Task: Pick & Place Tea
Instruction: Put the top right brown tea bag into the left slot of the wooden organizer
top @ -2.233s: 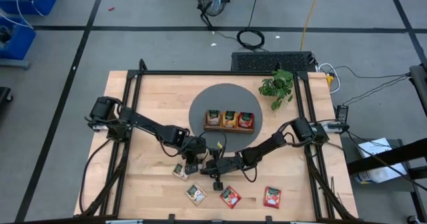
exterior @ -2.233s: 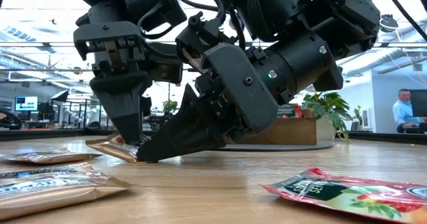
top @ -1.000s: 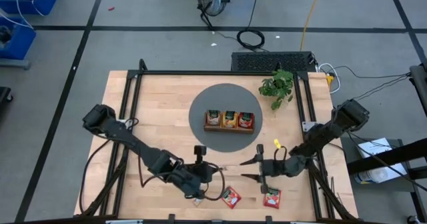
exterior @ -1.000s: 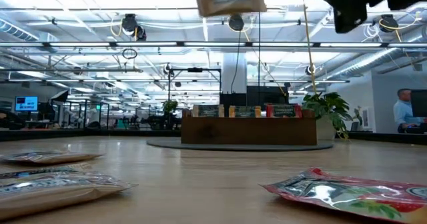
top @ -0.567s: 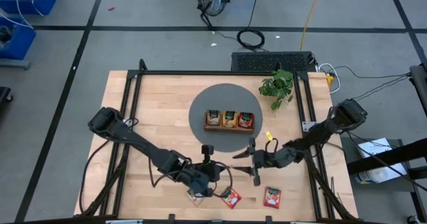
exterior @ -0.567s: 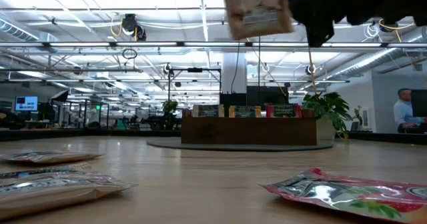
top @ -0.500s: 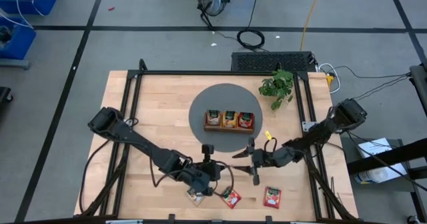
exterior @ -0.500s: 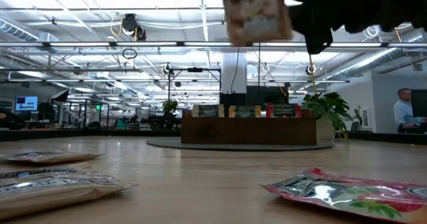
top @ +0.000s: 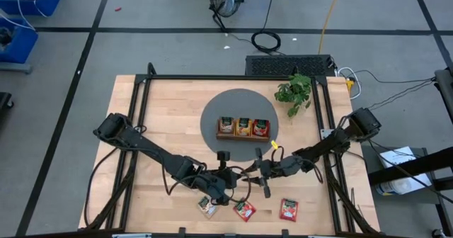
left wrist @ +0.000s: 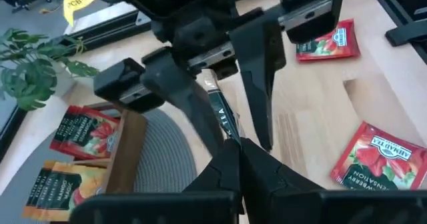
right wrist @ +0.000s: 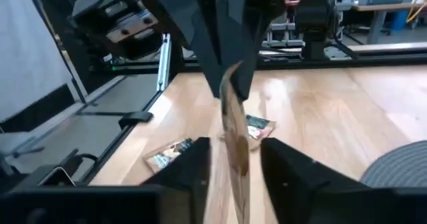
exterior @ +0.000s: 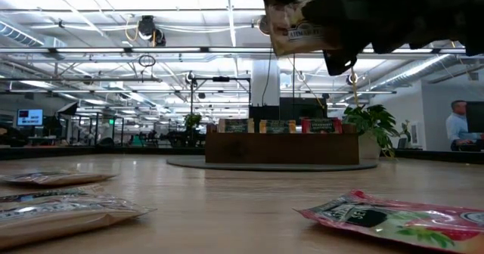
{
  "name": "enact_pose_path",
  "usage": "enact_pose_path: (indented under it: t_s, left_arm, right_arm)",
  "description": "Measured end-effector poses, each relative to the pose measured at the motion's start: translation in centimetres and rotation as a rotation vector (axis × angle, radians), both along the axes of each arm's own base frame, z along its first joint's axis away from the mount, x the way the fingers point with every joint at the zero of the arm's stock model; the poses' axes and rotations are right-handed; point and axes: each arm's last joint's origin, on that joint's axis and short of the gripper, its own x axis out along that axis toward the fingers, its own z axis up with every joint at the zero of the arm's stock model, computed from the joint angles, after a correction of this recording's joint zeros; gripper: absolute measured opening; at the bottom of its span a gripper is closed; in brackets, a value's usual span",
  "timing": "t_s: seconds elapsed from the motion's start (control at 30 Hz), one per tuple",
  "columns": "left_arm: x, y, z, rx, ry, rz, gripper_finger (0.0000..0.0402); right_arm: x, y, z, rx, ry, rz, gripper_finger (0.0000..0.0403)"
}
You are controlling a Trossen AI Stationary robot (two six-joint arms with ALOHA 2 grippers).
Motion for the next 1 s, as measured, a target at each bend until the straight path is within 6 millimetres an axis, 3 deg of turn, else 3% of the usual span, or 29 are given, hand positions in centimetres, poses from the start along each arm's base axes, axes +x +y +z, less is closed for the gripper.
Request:
enact_pose_path:
  t_s: [0.2,0.37,0.67,0.83,1.0]
  left_arm:
    - [-0.2,0.0,-0.3,-0.007,0.036,-0.004,0.0006]
    - [-0.2,0.0,-0.3,-0.027,0.031,0.008,0.0017]
    - [-1.4,-0.6,1.7,-0.086,-0.012,0.007,0.0141]
    - [-1.5,-0.2,1.5,-0.153,0.042,-0.009,0.0199]
    - [-0.8,0.7,0.6,-0.236,0.099,0.0,0.0229]
  right_arm:
    - [-0.1,0.4,0.3,-0.066,-0.028,0.019,0.001]
    - [-0.2,0.3,0.2,-0.074,-0.011,0.015,0.0004]
    - [-0.3,0.2,-0.9,-0.164,0.08,0.006,0.0001]
    - [-0.5,0.7,-0.6,-0.205,0.038,0.025,0.0001]
    - [-0.8,1.4,-0.1,-0.236,-0.02,0.053,0.0001]
